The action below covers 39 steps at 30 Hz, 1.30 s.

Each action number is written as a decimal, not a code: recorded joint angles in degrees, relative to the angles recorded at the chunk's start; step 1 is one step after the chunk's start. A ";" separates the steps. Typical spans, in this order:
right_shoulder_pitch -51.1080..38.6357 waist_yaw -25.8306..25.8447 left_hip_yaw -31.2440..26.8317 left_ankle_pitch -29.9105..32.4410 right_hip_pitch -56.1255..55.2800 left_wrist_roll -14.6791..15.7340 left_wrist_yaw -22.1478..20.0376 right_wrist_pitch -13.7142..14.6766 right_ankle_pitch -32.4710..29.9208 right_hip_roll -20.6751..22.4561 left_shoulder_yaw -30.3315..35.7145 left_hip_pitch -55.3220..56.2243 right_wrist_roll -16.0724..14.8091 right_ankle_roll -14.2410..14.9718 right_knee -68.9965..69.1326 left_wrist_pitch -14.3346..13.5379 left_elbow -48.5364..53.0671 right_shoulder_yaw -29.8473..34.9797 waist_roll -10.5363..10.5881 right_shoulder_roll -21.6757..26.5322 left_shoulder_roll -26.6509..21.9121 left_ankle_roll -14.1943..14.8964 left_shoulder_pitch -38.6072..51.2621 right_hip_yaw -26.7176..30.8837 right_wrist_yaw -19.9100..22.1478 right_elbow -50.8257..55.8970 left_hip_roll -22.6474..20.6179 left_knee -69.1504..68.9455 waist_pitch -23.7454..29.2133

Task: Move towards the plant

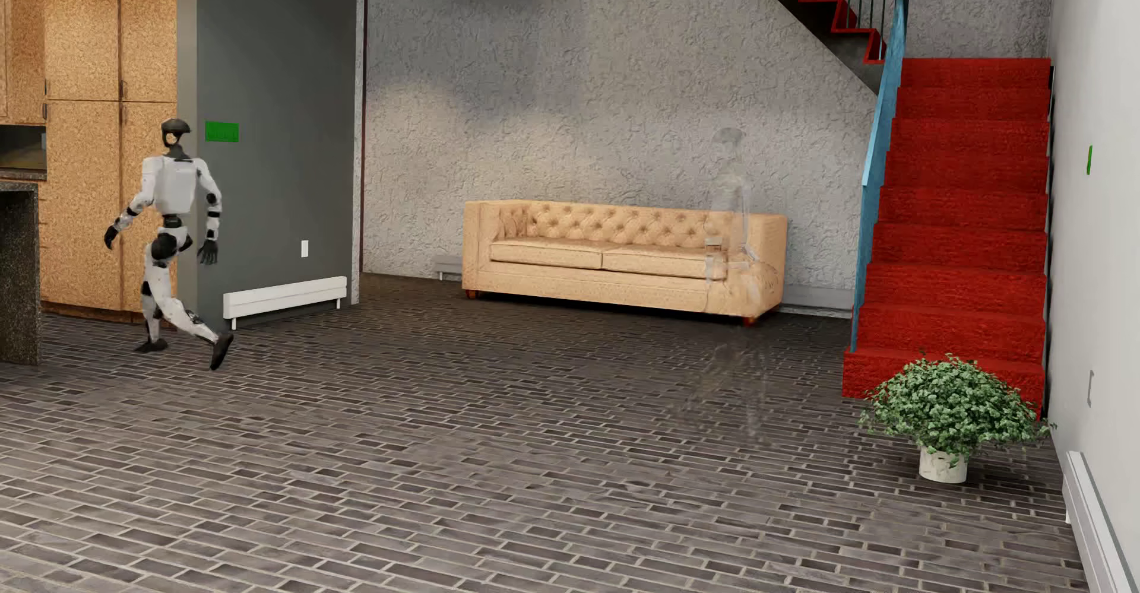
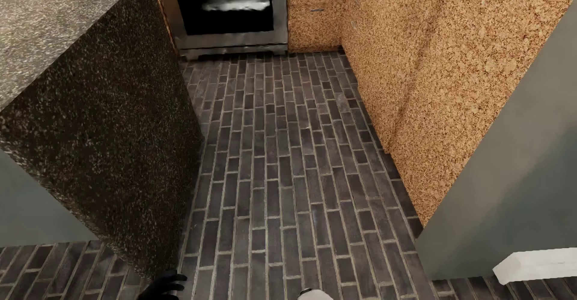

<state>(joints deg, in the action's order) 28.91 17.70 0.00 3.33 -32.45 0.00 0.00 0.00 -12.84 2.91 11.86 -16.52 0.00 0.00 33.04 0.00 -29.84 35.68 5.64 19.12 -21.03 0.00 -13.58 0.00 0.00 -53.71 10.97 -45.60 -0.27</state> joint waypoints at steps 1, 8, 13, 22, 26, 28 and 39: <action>-0.03 -2.04 0.00 8.25 0.96 0.00 0.00 0.00 -5.54 3.38 1.16 2.01 0.00 0.00 5.05 0.00 -4.16 0.69 1.33 -0.27 0.82 0.00 -1.35 0.00 0.00 -1.38 2.66 -9.56 0.74; -9.86 -24.13 0.00 -20.48 30.92 0.00 0.00 0.00 15.78 10.04 14.34 30.27 0.00 0.00 0.71 0.00 -23.45 -5.96 -1.79 1.99 1.90 0.00 -9.74 0.00 0.00 13.80 -1.86 -12.11 3.31; -13.34 -30.48 0.00 -15.31 39.63 0.00 0.00 0.00 27.84 5.97 13.35 37.00 0.00 0.00 4.84 0.00 -22.51 -16.88 -0.89 3.47 3.45 0.00 -19.29 0.00 0.00 28.77 3.72 18.61 0.24; -11.89 -30.60 0.00 -11.74 35.88 0.00 0.00 0.00 1.70 -7.47 15.83 33.55 0.00 0.00 19.58 0.00 -20.61 -7.98 -1.68 0.04 1.77 0.00 -11.34 0.00 0.00 3.14 2.44 -1.54 2.18; -6.49 -27.23 0.00 -16.11 29.16 0.00 0.00 0.00 -17.16 -8.14 5.66 27.81 0.00 0.00 16.21 0.00 -11.40 -9.63 -2.35 2.73 -2.33 0.00 -8.97 0.00 0.00 2.17 1.60 1.43 2.13; -5.21 -25.98 0.00 -17.55 29.68 0.00 0.00 0.00 -17.16 -8.86 -3.26 25.54 0.00 0.00 13.12 0.00 -11.28 -11.56 -3.01 3.78 -2.72 0.00 -8.89 0.00 0.00 2.82 1.27 1.59 1.91; -7.83 -20.28 0.00 -21.59 23.51 0.00 0.00 0.00 -2.55 -8.66 -5.08 22.33 0.00 0.00 4.16 0.00 -13.30 -15.52 -3.67 5.43 -5.50 0.00 -7.38 0.00 0.00 8.07 3.87 0.40 2.97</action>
<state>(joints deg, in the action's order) 21.08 -2.58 0.00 -18.26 -8.95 0.00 0.00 0.00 -15.39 -5.75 6.77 5.82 0.00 0.00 37.20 0.00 -43.14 20.16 1.97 24.54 -26.54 0.00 -20.96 0.00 0.00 -45.64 14.85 -45.19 2.70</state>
